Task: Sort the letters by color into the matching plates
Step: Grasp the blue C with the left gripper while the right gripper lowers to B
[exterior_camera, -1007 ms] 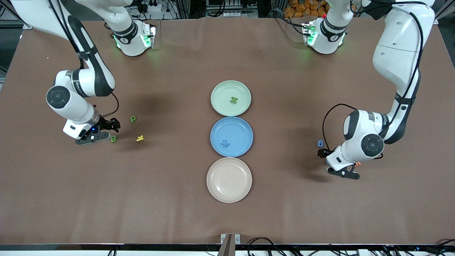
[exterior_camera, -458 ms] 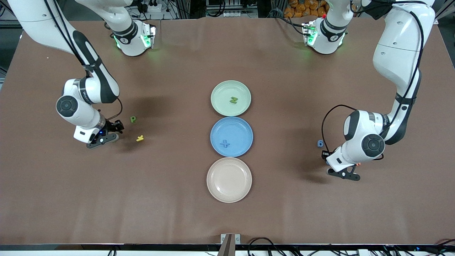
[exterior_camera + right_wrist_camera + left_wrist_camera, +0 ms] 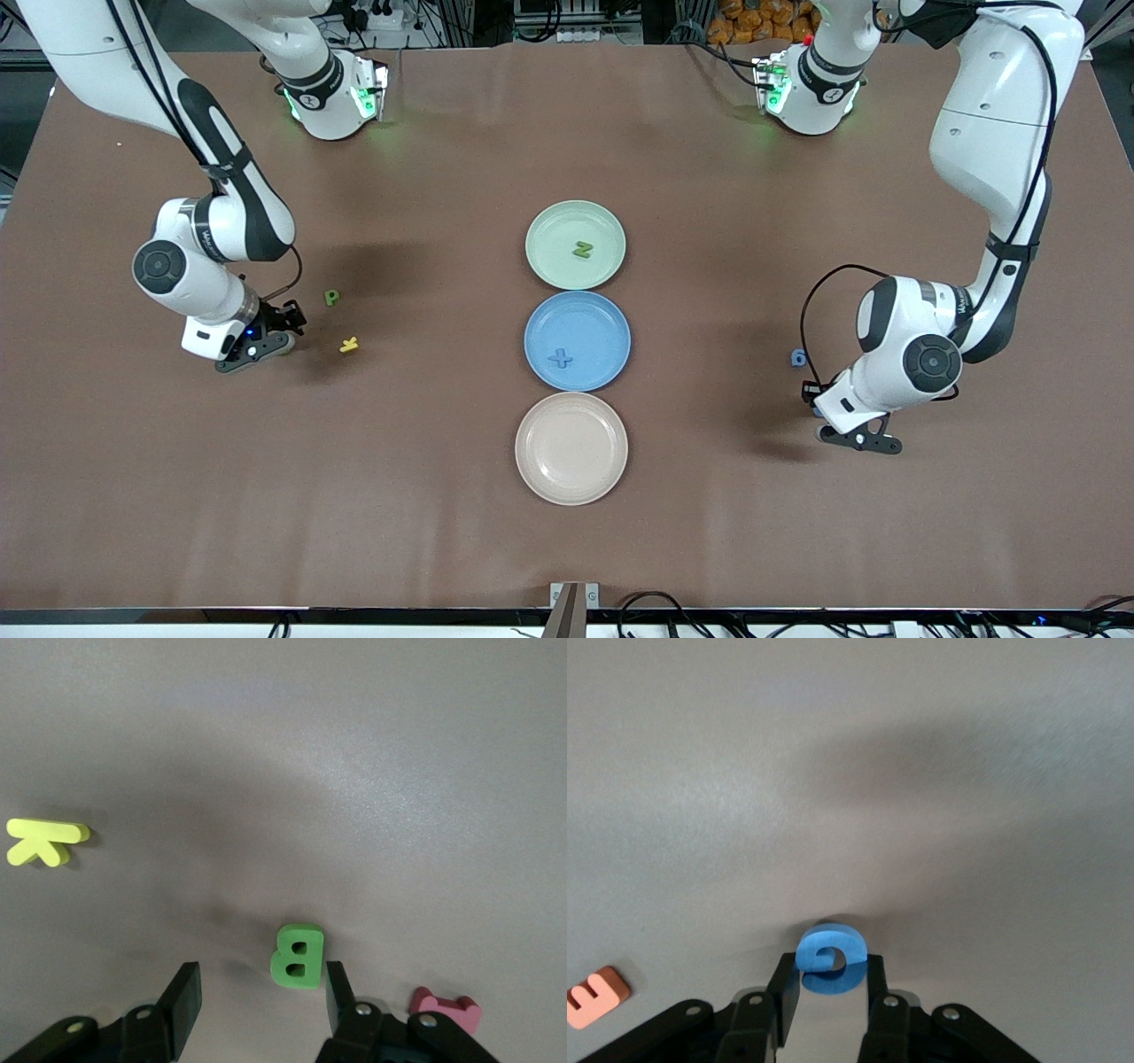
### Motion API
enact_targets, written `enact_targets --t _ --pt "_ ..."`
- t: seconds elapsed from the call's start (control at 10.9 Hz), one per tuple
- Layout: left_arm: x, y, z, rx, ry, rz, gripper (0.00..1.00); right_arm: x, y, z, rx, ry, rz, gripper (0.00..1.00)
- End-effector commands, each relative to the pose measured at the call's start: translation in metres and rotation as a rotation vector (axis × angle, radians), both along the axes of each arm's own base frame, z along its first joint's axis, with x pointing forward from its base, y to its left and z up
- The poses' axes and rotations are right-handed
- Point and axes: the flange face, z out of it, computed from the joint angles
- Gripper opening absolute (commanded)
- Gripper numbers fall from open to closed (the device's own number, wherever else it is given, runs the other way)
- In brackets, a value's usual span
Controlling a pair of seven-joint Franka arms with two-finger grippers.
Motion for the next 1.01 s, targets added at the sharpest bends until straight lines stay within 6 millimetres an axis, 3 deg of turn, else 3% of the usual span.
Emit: enact_targets --t 0.0,0.46,0.92 --pt "0.004 -0.018 0.01 0.003 -0.022 0.051 0.0 0.009 -0.012 -0.008 0.052 0.003 0.026 0.64" --pt "-0.004 -0.068 0.02 0.006 -0.028 0.156 0.0 0.013 -0.017 -0.01 0.049 0.005 0.014 0.63" --pt "-0.028 -0.138 0.034 0.03 -0.008 0.257 0.0 0.012 -0.022 -0.013 0.047 0.006 0.001 0.57"
